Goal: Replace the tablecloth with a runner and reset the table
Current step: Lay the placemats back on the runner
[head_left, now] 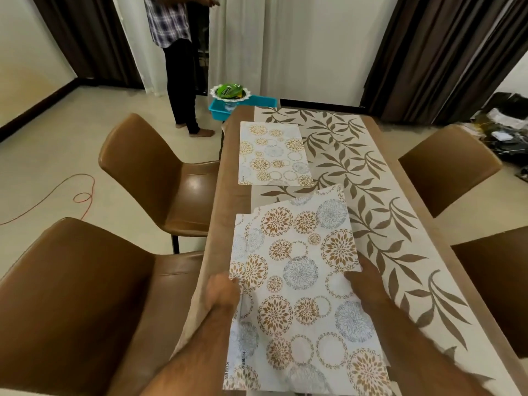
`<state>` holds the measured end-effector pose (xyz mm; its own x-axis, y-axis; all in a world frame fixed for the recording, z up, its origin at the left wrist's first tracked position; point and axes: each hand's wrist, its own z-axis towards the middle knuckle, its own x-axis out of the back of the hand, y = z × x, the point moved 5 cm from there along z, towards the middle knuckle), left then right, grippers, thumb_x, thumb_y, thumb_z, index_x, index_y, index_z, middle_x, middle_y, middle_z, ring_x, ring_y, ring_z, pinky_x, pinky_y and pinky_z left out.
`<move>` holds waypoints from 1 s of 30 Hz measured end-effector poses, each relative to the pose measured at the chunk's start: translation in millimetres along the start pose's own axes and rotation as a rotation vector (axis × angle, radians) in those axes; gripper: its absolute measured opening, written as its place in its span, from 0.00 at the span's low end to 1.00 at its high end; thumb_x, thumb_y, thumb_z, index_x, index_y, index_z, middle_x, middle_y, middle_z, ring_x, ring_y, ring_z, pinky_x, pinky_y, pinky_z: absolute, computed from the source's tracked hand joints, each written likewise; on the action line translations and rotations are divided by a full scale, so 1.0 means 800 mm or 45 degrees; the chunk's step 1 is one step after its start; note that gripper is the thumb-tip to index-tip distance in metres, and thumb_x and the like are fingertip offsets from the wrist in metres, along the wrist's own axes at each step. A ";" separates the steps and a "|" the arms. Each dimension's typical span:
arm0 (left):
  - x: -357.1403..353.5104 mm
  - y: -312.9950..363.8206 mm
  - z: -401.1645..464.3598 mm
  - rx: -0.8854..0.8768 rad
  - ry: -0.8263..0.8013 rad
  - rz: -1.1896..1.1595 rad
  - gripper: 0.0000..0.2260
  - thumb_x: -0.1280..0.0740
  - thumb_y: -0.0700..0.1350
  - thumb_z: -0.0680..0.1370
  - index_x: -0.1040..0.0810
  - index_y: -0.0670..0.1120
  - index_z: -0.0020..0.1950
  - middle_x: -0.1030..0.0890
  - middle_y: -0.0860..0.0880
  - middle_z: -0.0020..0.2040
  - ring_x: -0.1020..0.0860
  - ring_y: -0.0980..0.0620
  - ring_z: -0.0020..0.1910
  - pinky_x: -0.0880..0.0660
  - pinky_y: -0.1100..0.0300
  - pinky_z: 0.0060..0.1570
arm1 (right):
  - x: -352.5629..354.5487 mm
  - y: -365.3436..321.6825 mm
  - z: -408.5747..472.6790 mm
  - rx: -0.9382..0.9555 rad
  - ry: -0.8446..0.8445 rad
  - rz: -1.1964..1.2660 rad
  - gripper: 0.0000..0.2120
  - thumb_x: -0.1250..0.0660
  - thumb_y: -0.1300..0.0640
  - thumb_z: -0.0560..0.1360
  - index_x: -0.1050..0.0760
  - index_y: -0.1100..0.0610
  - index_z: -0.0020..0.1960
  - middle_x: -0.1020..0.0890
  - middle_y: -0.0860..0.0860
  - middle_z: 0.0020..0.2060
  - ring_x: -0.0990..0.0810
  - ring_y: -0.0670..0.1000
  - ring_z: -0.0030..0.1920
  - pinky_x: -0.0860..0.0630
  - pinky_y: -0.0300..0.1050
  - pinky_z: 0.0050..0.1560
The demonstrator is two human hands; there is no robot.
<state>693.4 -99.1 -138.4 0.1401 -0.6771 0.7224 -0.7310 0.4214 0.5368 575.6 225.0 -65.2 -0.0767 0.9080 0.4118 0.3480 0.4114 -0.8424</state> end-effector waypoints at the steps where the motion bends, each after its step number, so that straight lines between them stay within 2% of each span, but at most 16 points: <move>1: -0.001 0.003 -0.002 -0.011 -0.033 -0.043 0.12 0.37 0.49 0.79 0.18 0.45 0.52 0.16 0.45 0.47 0.19 0.45 0.45 0.21 0.55 0.45 | 0.001 -0.001 -0.006 -0.018 -0.001 0.012 0.19 0.39 0.72 0.75 0.25 0.58 0.62 0.19 0.57 0.55 0.22 0.57 0.56 0.25 0.55 0.63; 4: -0.005 0.023 -0.010 -0.039 -0.207 -0.309 0.12 0.41 0.45 0.82 0.21 0.40 0.55 0.18 0.38 0.54 0.20 0.41 0.51 0.23 0.53 0.50 | 0.007 -0.010 -0.024 -0.012 0.006 0.077 0.17 0.39 0.73 0.75 0.26 0.55 0.57 0.20 0.54 0.51 0.23 0.56 0.53 0.26 0.51 0.60; 6: -0.009 0.031 -0.013 -0.026 -0.324 -0.393 0.15 0.42 0.46 0.83 0.24 0.35 0.60 0.21 0.34 0.59 0.22 0.36 0.58 0.24 0.47 0.55 | 0.013 -0.012 -0.035 -0.013 0.018 0.138 0.18 0.39 0.73 0.76 0.26 0.55 0.58 0.21 0.54 0.50 0.23 0.55 0.52 0.26 0.49 0.57; 9: -0.019 0.023 -0.008 0.077 -0.396 -0.391 0.20 0.42 0.50 0.83 0.27 0.37 0.66 0.23 0.36 0.63 0.23 0.37 0.62 0.25 0.45 0.59 | 0.031 0.001 -0.046 -0.046 0.061 0.188 0.18 0.38 0.74 0.75 0.25 0.60 0.61 0.20 0.57 0.52 0.23 0.56 0.51 0.27 0.48 0.53; 11: -0.019 0.027 -0.020 0.088 -0.445 -0.367 0.17 0.41 0.47 0.82 0.26 0.38 0.65 0.20 0.39 0.59 0.21 0.42 0.56 0.22 0.51 0.51 | 0.044 0.010 -0.058 -0.067 0.066 0.214 0.19 0.37 0.73 0.74 0.25 0.59 0.61 0.19 0.57 0.52 0.21 0.57 0.52 0.25 0.50 0.54; 13: -0.020 0.036 -0.044 0.120 -0.511 -0.530 0.10 0.40 0.44 0.82 0.22 0.40 0.56 0.18 0.44 0.47 0.21 0.47 0.44 0.25 0.55 0.42 | 0.062 0.019 -0.072 -0.086 0.086 0.252 0.19 0.34 0.70 0.71 0.24 0.56 0.59 0.18 0.57 0.53 0.20 0.58 0.53 0.23 0.55 0.58; 15: -0.030 0.042 -0.059 0.136 -0.593 -0.655 0.09 0.39 0.40 0.82 0.21 0.40 0.49 0.19 0.43 0.42 0.22 0.46 0.40 0.24 0.52 0.44 | 0.082 0.028 -0.082 -0.096 0.115 0.283 0.20 0.34 0.71 0.71 0.24 0.55 0.60 0.17 0.57 0.52 0.19 0.58 0.52 0.23 0.57 0.60; 16: -0.037 0.048 -0.068 0.123 -0.619 -0.709 0.08 0.38 0.39 0.82 0.20 0.41 0.47 0.19 0.42 0.42 0.21 0.45 0.40 0.23 0.51 0.45 | 0.099 0.032 -0.087 -0.107 0.148 0.308 0.20 0.35 0.72 0.73 0.24 0.57 0.61 0.18 0.57 0.52 0.19 0.58 0.52 0.23 0.56 0.59; 19: -0.052 0.069 -0.091 0.089 -0.691 -0.736 0.03 0.34 0.38 0.80 0.21 0.41 0.50 0.18 0.41 0.43 0.20 0.44 0.39 0.23 0.55 0.35 | 0.143 0.043 -0.096 -0.138 0.211 0.327 0.19 0.36 0.74 0.74 0.25 0.59 0.60 0.18 0.58 0.51 0.20 0.59 0.51 0.22 0.57 0.56; 21: -0.070 0.089 -0.105 0.075 -0.721 -0.731 0.03 0.33 0.39 0.80 0.20 0.40 0.50 0.18 0.41 0.43 0.19 0.43 0.39 0.23 0.56 0.33 | 0.176 0.051 -0.094 -0.137 0.228 0.315 0.19 0.36 0.75 0.74 0.24 0.58 0.60 0.18 0.57 0.50 0.19 0.59 0.50 0.21 0.57 0.55; 24: -0.110 0.126 -0.127 0.030 -0.749 -0.735 0.07 0.32 0.39 0.79 0.20 0.38 0.55 0.17 0.37 0.49 0.18 0.41 0.43 0.20 0.52 0.39 | 0.233 0.062 -0.088 -0.111 0.221 0.301 0.15 0.37 0.74 0.74 0.23 0.59 0.55 0.17 0.57 0.47 0.17 0.60 0.47 0.19 0.55 0.50; 26: -0.137 0.150 -0.144 0.012 -0.729 -0.728 0.06 0.30 0.39 0.78 0.19 0.38 0.53 0.17 0.37 0.50 0.18 0.41 0.43 0.19 0.49 0.43 | 0.272 0.070 -0.076 -0.118 0.225 0.299 0.13 0.36 0.73 0.74 0.23 0.59 0.53 0.16 0.58 0.47 0.16 0.60 0.47 0.18 0.57 0.48; 29: -0.187 0.187 -0.175 0.022 -0.670 -0.751 0.05 0.29 0.38 0.76 0.19 0.36 0.49 0.16 0.37 0.48 0.18 0.40 0.44 0.19 0.50 0.42 | 0.331 0.085 -0.055 -0.129 0.214 0.262 0.11 0.35 0.73 0.74 0.23 0.59 0.50 0.17 0.55 0.43 0.17 0.55 0.41 0.20 0.44 0.31; 30: -0.204 0.200 -0.185 0.024 -0.648 -0.749 0.06 0.28 0.38 0.76 0.19 0.36 0.50 0.17 0.37 0.48 0.18 0.39 0.46 0.20 0.51 0.41 | 0.348 0.090 -0.046 -0.123 0.209 0.234 0.11 0.35 0.73 0.75 0.23 0.58 0.49 0.17 0.54 0.41 0.17 0.53 0.39 0.22 0.42 0.29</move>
<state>652.4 168.5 -105.6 0.1877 -0.9818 0.0295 -0.6436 -0.1002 0.7587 613.9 504.2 1.7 0.1460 0.9387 0.3122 0.4301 0.2240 -0.8746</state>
